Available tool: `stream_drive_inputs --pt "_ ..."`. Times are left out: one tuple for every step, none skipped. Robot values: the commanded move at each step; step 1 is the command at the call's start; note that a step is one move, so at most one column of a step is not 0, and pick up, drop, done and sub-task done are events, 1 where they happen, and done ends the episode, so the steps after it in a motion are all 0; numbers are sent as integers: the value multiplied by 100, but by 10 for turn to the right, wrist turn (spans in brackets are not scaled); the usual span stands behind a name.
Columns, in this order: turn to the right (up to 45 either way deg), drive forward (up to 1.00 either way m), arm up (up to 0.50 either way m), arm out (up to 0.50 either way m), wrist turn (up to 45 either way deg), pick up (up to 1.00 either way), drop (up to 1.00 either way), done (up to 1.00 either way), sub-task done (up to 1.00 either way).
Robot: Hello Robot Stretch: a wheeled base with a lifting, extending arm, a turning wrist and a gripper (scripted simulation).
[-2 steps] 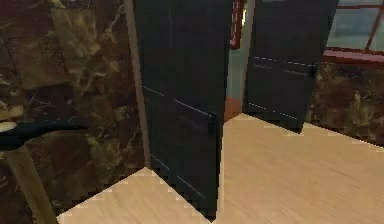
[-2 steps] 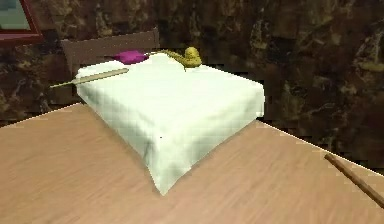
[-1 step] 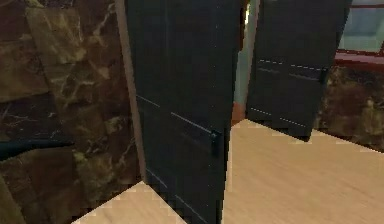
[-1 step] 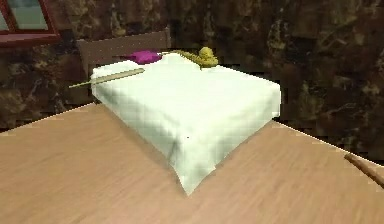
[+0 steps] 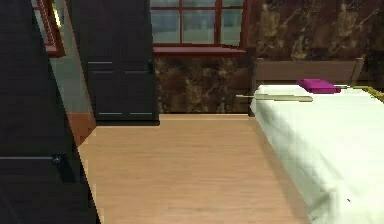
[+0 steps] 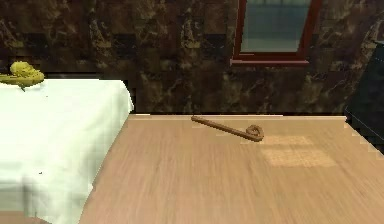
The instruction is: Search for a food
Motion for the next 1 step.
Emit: stream_drive_inputs --pt "180 0 0 0 0 0 0 0 0"
